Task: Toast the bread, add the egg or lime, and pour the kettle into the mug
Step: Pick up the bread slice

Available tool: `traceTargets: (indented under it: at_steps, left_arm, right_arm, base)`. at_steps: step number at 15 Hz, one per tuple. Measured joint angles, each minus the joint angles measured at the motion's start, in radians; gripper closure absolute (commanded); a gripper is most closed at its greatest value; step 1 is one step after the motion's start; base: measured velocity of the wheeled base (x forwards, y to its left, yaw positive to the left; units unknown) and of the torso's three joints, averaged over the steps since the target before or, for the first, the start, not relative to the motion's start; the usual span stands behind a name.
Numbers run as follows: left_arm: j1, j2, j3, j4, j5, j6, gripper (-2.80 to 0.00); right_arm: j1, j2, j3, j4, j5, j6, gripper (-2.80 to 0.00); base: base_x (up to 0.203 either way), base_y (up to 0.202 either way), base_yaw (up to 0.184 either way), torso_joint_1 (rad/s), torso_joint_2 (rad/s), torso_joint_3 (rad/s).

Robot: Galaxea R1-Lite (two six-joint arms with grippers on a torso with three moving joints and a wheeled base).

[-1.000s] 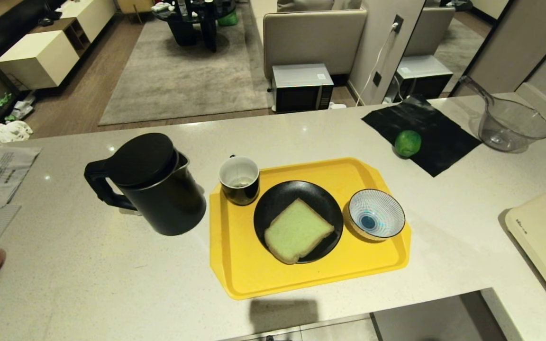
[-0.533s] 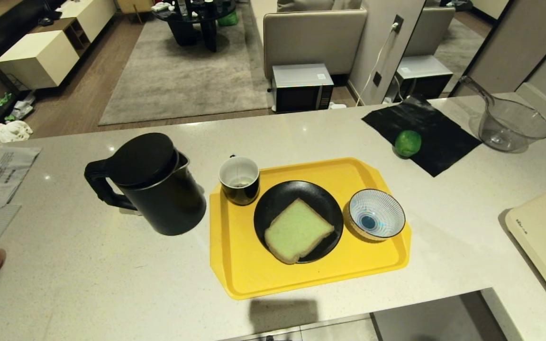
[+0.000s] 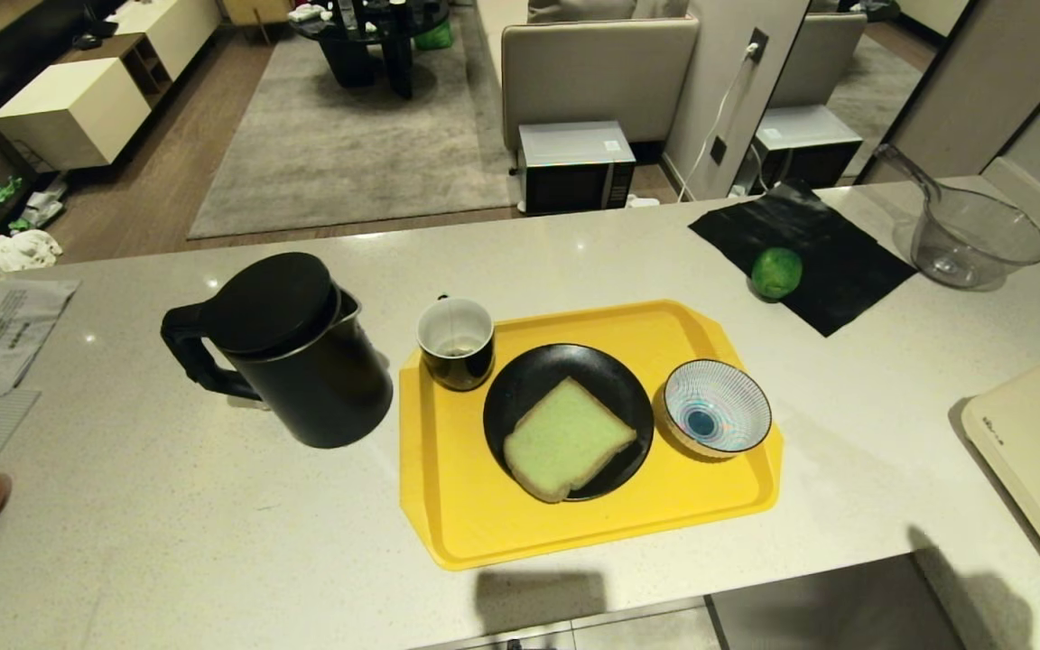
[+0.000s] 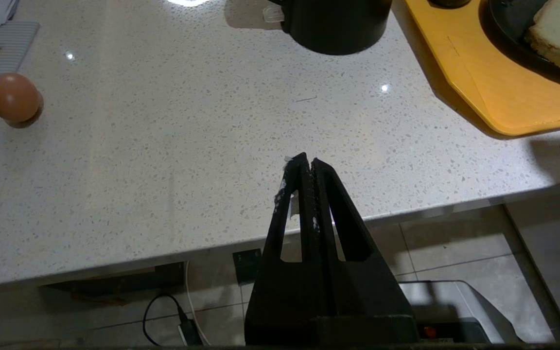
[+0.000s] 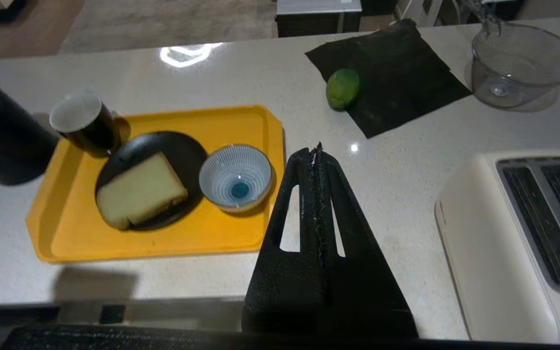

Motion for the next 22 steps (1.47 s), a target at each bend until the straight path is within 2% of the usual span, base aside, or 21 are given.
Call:
traceTargets:
  at_steps: [2, 4, 6, 8, 10, 11, 14, 15, 16, 18, 22]
  left_arm:
    - [0.000, 0.000, 0.000, 0.000, 0.000, 0.000, 0.00]
    - [0.000, 0.000, 0.000, 0.000, 0.001, 0.000, 0.00]
    - [0.000, 0.000, 0.000, 0.000, 0.001, 0.000, 0.00]
    - [0.000, 0.000, 0.000, 0.000, 0.000, 0.000, 0.00]
    - [0.000, 0.000, 0.000, 0.000, 0.000, -0.001, 0.00]
    - [0.000, 0.000, 0.000, 0.000, 0.000, 0.000, 0.00]
    - [0.000, 0.000, 0.000, 0.000, 0.000, 0.000, 0.00]
    - [0.000, 0.000, 0.000, 0.000, 0.000, -0.001, 0.00]
    - [0.000, 0.000, 0.000, 0.000, 0.000, -0.001, 0.00]
    - [0.000, 0.000, 0.000, 0.000, 0.000, 0.000, 0.00]
    - [0.000, 0.000, 0.000, 0.000, 0.000, 0.000, 0.00]
  right_arm:
    - [0.001, 0.194, -0.147, 0.021, 0.000, 0.030, 0.00]
    - [0.021, 0.343, -0.296, 0.133, 0.005, 0.048, 0.00]
    - [0.065, 0.427, -0.426, 0.369, 0.022, 0.049, 0.00]
    - [0.104, 0.492, -0.519, 0.638, 0.041, 0.008, 0.00]
    - [0.122, 0.546, -0.550, 0.822, 0.046, -0.024, 0.00]
    - [0.126, 0.568, -0.555, 0.869, 0.049, -0.026, 0.00]
    - [0.165, 0.617, -0.549, 0.897, 0.056, -0.027, 0.00]
    - [0.175, 0.630, -0.545, 0.897, 0.056, -0.027, -0.67]
    - [0.181, 0.642, -0.541, 0.897, 0.056, -0.026, -2.80]
    - [0.192, 0.663, -0.533, 0.893, 0.063, -0.025, -2.80]
    - [0.256, 0.714, -0.521, 0.865, 0.171, -0.021, -2.80]
  base:
    - [0.000, 0.000, 0.000, 0.000, 0.00, 0.000]
    - [0.000, 0.000, 0.000, 0.000, 0.00, 0.000]
    - [0.000, 0.000, 0.000, 0.000, 0.00, 0.000]
    - [0.000, 0.000, 0.000, 0.000, 0.00, 0.000]
    - [0.000, 0.000, 0.000, 0.000, 0.00, 0.000]
    - [0.000, 0.000, 0.000, 0.000, 0.00, 0.000]
    - [0.000, 0.000, 0.000, 0.000, 0.00, 0.000]
    - [0.000, 0.000, 0.000, 0.000, 0.00, 0.000]
    - [0.000, 0.000, 0.000, 0.000, 0.00, 0.000]
    - [0.000, 0.000, 0.000, 0.000, 0.00, 0.000]
    - [0.000, 0.000, 0.000, 0.000, 0.00, 0.000]
